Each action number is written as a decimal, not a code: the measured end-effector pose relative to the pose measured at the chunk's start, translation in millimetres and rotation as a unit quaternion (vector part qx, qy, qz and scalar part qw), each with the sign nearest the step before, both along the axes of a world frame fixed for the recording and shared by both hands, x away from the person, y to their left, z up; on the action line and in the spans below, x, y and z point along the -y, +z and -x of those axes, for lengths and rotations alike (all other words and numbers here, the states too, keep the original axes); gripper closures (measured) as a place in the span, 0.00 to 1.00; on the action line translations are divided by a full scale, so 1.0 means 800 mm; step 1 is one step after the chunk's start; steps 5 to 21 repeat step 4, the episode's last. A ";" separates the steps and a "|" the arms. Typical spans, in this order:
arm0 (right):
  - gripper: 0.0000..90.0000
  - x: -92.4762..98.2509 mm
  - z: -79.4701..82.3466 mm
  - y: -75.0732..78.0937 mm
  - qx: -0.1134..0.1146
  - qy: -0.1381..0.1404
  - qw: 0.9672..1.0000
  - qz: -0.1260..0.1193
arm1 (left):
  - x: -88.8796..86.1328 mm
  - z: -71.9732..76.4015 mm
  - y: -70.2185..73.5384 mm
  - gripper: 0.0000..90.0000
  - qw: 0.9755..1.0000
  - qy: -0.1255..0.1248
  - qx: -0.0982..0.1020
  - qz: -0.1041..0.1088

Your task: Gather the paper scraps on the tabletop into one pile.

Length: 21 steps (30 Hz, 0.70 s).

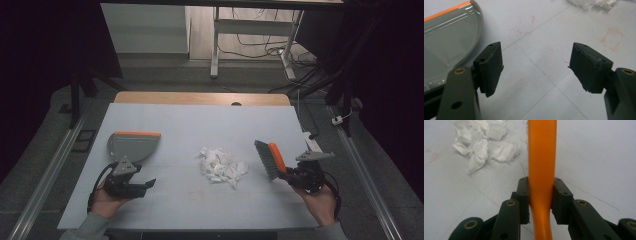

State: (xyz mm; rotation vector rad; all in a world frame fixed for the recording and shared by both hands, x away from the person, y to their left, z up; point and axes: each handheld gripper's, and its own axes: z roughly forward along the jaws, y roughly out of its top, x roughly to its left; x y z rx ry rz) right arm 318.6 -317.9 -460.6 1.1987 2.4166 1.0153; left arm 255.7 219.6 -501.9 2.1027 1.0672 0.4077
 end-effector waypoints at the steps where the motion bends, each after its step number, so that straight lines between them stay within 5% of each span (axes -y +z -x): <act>1: 0.79 0.000 0.000 0.000 0.001 0.001 1.000 0.002 | 0.000 0.000 0.000 0.31 1.000 0.000 0.000 0.000; 21: 0.79 0.000 0.001 0.001 0.005 0.003 1.000 0.001 | -0.001 -0.001 0.001 0.31 1.000 0.001 0.001 0.001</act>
